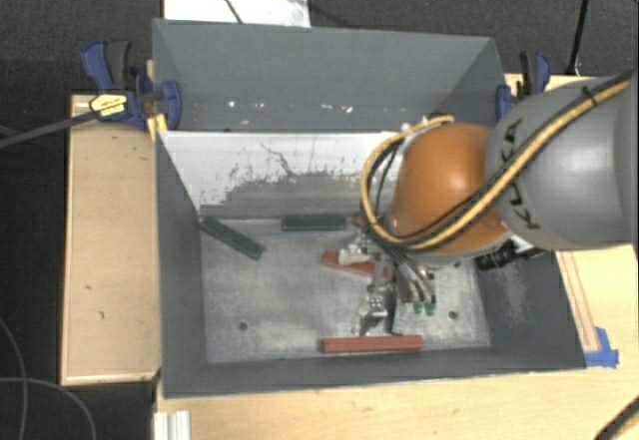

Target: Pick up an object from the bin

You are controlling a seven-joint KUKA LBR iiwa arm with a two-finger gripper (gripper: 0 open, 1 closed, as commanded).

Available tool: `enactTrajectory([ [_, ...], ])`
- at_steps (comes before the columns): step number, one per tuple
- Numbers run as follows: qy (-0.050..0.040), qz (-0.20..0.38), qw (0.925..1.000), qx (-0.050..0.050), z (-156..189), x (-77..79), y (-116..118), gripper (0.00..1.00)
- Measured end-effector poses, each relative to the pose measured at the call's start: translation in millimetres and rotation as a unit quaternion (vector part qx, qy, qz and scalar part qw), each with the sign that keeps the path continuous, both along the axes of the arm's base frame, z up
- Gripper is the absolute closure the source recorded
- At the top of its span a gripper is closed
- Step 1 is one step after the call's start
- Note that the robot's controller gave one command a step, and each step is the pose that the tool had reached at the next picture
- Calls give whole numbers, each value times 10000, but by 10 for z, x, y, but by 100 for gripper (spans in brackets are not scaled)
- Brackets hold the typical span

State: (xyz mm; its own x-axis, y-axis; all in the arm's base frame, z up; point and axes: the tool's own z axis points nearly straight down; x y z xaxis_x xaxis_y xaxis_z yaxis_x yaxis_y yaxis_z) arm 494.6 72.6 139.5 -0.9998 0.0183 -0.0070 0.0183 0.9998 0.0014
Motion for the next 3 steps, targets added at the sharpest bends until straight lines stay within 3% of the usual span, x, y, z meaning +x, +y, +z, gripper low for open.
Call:
enactTrajectory([
  [1, 37, 33, 10000, -2, -298, 354, -70, 0],
  [2, 29, -739, 9973, 3, -368, 461, -465, 0],
  [3, -54, -133, 9999, 7, -634, 515, -308, 100],
])
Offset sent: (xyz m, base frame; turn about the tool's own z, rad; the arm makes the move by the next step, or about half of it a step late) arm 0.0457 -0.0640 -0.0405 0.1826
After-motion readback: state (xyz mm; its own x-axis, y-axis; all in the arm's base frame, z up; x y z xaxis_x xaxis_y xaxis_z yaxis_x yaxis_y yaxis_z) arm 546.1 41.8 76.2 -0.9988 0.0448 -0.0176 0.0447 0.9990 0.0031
